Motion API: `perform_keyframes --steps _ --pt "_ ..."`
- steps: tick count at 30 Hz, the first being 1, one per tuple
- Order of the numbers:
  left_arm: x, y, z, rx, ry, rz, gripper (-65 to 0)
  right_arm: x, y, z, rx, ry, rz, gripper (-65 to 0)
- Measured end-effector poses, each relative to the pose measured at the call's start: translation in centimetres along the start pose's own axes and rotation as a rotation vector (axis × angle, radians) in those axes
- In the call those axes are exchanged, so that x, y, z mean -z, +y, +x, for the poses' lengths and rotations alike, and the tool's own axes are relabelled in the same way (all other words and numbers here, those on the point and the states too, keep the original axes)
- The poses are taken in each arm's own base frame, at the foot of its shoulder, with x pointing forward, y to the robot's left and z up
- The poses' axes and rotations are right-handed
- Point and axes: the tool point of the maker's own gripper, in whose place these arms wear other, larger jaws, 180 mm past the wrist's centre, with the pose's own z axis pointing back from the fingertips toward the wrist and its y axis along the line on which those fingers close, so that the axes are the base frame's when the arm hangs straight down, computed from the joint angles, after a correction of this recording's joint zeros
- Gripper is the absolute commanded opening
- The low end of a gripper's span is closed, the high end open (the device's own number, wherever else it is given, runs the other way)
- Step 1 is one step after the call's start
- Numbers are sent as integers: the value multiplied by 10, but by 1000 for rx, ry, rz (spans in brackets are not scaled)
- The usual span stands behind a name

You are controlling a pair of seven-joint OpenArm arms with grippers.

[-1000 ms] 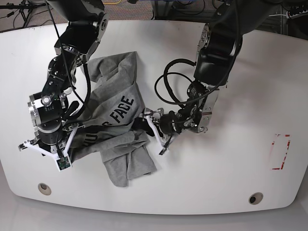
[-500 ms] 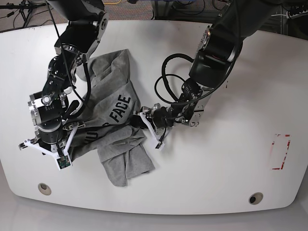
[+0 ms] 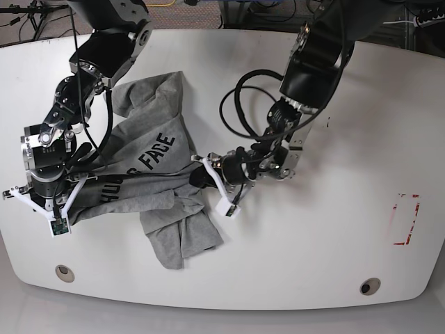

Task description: Fold the T-shirt properly

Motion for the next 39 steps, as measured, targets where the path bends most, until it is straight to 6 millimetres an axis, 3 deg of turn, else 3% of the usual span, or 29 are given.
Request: perform_keyframes --steps 8,10,16,21,25,28,31,39 --pt "-57 19 11 103 -42 85 -650 0 -10 4 -20 -18 -14 -629" --pt "-79 30 17 117 -79 133 -650 -1 -10 5 -22 -25 -15 -629" --pt "-136 61 9 158 -105 253 -650 -3 -26 12 -29 -15 -66 -629" --pt "-185 68 23 234 -168 329 -650 -4 -3 38 -89 -79 -17 -629" --pt "-205 70 28 255 -198 356 -642 -6 13 51 -103 -130 26 -629" --pt "-205 74 19 247 -172 370 -587 -5 9 47 -114 -105 8 -629" --pt "-191 67 14 228 -159 337 -501 -5 9 45 -115 -95 7 -629" --pt "-125 33 22 127 -181 197 -272 -6 27 48 -102 -111 50 -626"
